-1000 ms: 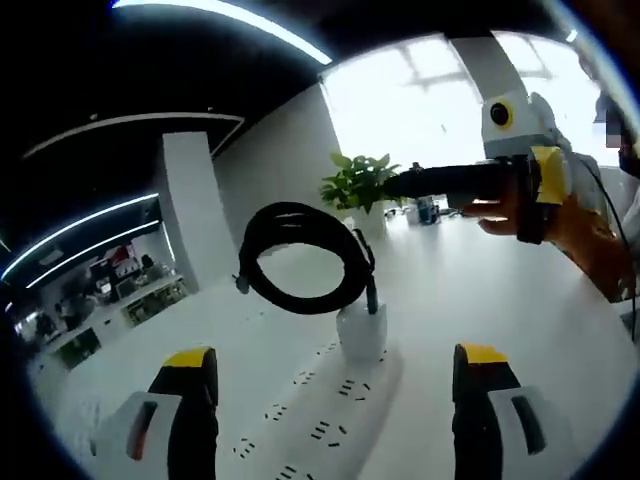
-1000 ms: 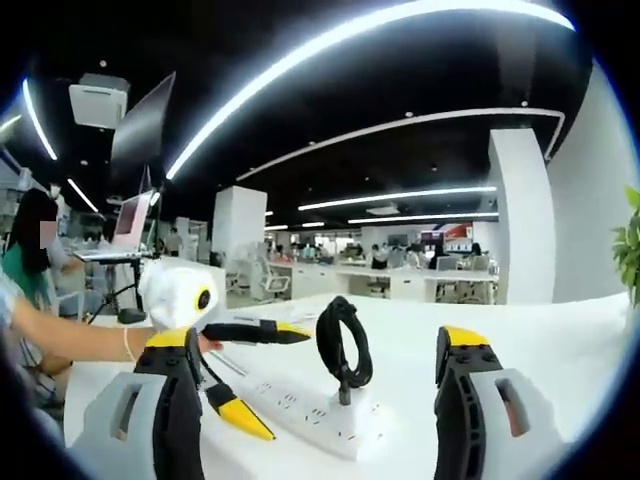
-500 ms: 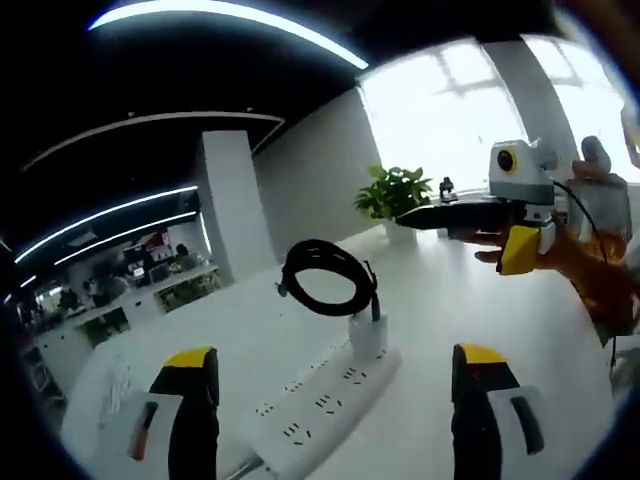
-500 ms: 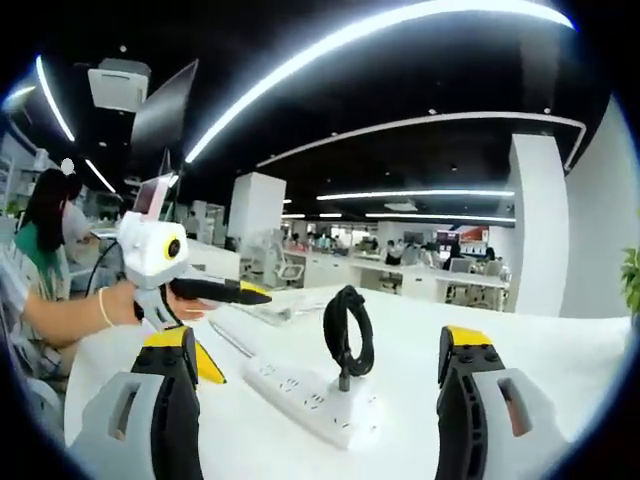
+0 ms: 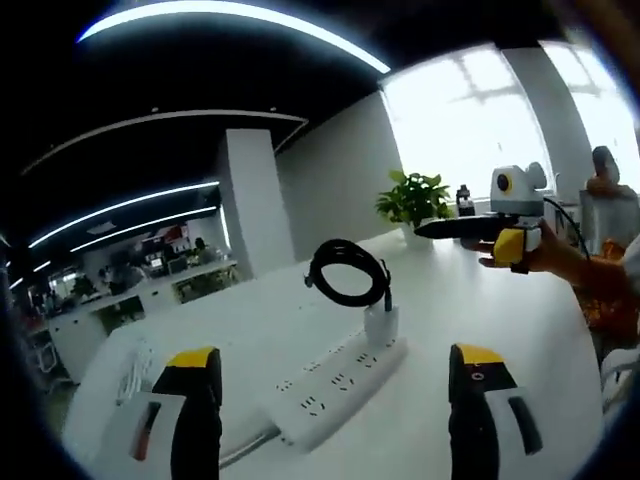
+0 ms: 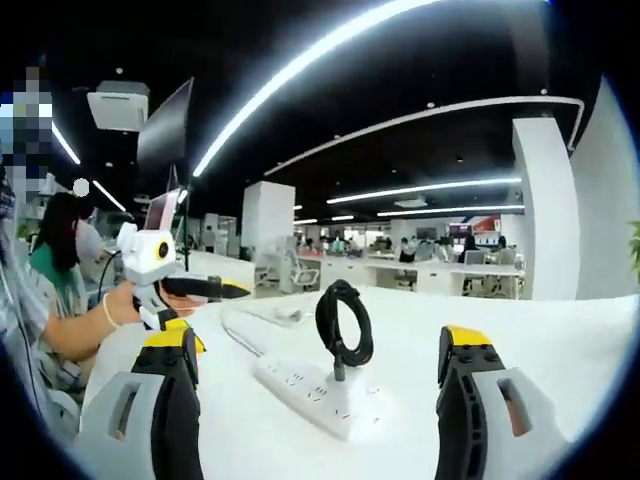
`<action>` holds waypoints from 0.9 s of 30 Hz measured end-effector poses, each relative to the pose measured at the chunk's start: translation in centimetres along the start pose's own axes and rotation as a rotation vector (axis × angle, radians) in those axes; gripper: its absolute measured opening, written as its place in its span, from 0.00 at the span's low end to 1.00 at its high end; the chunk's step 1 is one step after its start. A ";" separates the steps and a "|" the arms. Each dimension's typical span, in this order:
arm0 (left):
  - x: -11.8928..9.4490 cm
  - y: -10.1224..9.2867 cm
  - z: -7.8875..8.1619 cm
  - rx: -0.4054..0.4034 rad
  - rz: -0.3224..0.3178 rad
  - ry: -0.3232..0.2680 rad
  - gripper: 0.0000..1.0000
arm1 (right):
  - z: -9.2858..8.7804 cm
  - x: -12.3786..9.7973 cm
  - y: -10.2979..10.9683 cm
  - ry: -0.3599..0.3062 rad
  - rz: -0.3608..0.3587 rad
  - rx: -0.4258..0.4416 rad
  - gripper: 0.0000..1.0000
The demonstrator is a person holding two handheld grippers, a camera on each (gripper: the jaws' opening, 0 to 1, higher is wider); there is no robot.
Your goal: Straighten the power strip on the desk, plug the charger into it
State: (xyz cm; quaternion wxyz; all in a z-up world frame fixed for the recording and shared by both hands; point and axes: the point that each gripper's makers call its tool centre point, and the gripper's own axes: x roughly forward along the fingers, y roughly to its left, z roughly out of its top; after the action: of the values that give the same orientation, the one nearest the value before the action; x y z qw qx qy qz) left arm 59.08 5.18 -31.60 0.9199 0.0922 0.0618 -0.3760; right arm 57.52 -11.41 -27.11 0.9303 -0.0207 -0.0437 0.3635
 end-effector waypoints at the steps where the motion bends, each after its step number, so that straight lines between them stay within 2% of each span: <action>1: -0.2 0.0 -0.2 -0.009 0.004 -0.002 0.96 | 0.0 0.0 0.1 -0.005 0.010 0.001 0.99; 5: -1.3 -0.1 -0.7 -0.019 0.024 -0.008 0.96 | 0.2 -0.1 0.4 -0.043 0.066 -0.035 0.97; 8: -2.2 -0.3 -1.0 -0.025 0.037 -0.010 0.96 | 0.3 0.0 0.2 -0.057 0.098 -0.024 0.99; 15: -4.2 -1.2 -1.5 -0.048 0.049 -0.020 0.96 | 0.6 0.3 -0.8 -0.093 0.133 -0.025 1.00; 22: -5.7 -1.2 -1.5 -0.098 0.078 -0.045 0.96 | 0.4 0.7 -1.9 -0.095 0.146 -0.035 1.00; 27: -6.7 -1.1 -1.7 -0.097 0.102 -0.047 0.96 | -0.4 1.2 -2.6 -0.074 0.173 -0.024 0.99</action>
State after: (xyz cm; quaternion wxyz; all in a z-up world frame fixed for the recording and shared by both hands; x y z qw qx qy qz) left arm 53.48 9.33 -32.18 0.9425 0.0417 0.0538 -0.3271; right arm 60.18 -12.50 -27.27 0.8928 -0.0220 -0.0804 0.4427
